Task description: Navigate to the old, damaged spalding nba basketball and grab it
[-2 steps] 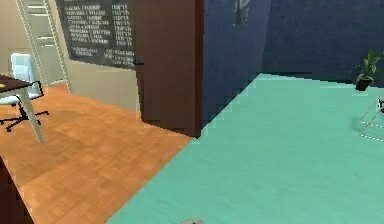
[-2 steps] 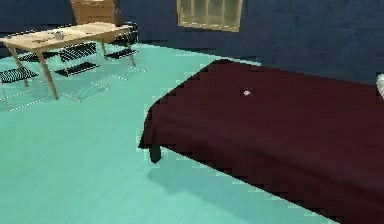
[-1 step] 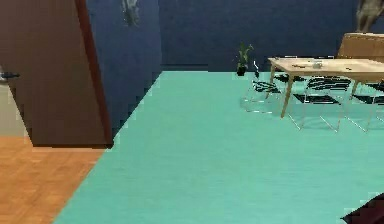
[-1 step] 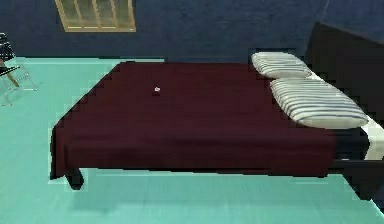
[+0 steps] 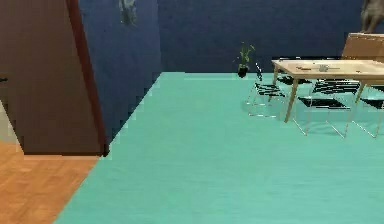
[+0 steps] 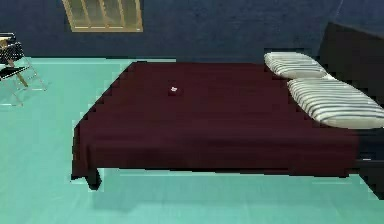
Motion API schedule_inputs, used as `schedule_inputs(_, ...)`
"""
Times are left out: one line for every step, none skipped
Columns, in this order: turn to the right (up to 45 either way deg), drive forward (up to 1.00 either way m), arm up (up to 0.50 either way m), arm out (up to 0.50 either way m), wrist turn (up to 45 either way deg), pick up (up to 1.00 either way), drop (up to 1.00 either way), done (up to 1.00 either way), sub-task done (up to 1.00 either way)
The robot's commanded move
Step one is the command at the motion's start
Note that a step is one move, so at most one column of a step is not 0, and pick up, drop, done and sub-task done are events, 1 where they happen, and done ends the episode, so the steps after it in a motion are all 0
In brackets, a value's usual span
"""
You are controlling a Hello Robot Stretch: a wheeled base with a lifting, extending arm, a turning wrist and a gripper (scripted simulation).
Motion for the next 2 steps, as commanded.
schedule_inputs(-45.0, 0.0, 0.0, 0.0, 0.0, 0.0, 0.0, 0.0, 0.0)
schedule_inputs(-45.0, 0.0, 0.0, 0.0, 0.0, 0.0, 0.0, 0.0, 0.0)
